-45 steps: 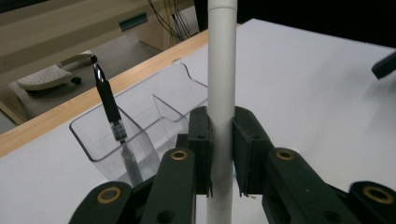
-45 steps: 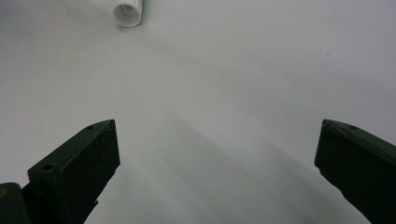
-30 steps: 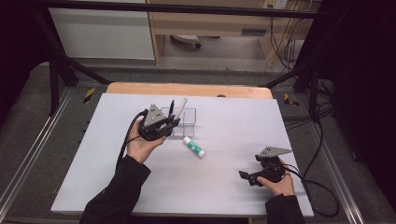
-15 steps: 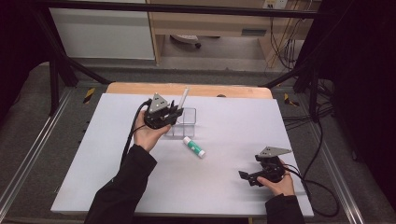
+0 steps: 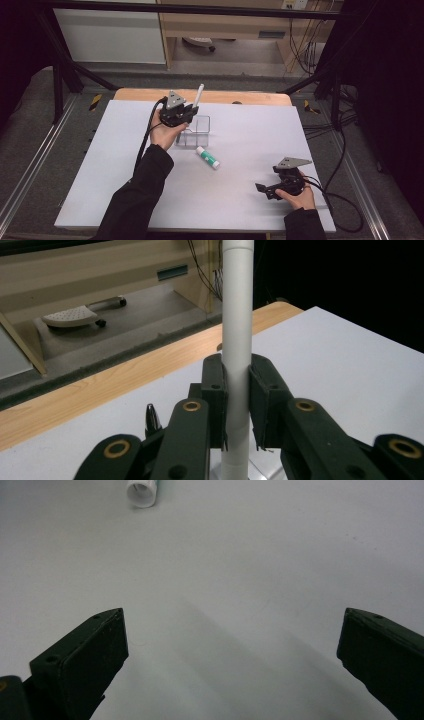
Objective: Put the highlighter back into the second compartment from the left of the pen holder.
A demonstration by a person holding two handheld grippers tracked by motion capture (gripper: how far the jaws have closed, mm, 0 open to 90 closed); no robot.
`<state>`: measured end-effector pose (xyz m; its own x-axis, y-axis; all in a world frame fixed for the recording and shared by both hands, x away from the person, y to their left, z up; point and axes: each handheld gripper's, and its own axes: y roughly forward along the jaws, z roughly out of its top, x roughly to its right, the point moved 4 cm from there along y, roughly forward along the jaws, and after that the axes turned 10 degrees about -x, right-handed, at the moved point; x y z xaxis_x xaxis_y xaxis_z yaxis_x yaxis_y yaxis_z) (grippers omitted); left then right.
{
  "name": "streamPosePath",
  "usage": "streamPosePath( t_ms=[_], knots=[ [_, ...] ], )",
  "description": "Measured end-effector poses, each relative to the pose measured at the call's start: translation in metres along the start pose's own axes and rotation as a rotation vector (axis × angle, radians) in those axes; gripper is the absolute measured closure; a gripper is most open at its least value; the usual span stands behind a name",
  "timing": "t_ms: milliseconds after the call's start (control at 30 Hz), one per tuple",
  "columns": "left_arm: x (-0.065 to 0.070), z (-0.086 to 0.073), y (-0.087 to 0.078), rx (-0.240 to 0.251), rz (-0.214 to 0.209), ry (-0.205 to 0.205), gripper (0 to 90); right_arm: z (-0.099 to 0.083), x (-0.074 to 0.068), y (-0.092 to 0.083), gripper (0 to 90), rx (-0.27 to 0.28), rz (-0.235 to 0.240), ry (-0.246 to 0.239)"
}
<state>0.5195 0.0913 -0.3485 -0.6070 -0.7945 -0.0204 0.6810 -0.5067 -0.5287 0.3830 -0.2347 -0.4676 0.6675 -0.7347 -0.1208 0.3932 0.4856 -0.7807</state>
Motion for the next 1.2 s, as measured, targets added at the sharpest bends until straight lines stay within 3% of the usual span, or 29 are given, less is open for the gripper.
streamPosePath(
  t_ms=[433, 1200],
  knots=[
    [-0.007, -0.015, 0.025, -0.043, 0.002, -0.007, 77.6, 0.000, 0.000, 0.000, 0.7, 0.006, 0.001, -0.008],
    [-0.010, -0.050, 0.036, -0.096, -0.004, -0.006, 77.6, 0.000, 0.000, 0.000, 0.7, -0.001, 0.002, -0.006]
  ],
)
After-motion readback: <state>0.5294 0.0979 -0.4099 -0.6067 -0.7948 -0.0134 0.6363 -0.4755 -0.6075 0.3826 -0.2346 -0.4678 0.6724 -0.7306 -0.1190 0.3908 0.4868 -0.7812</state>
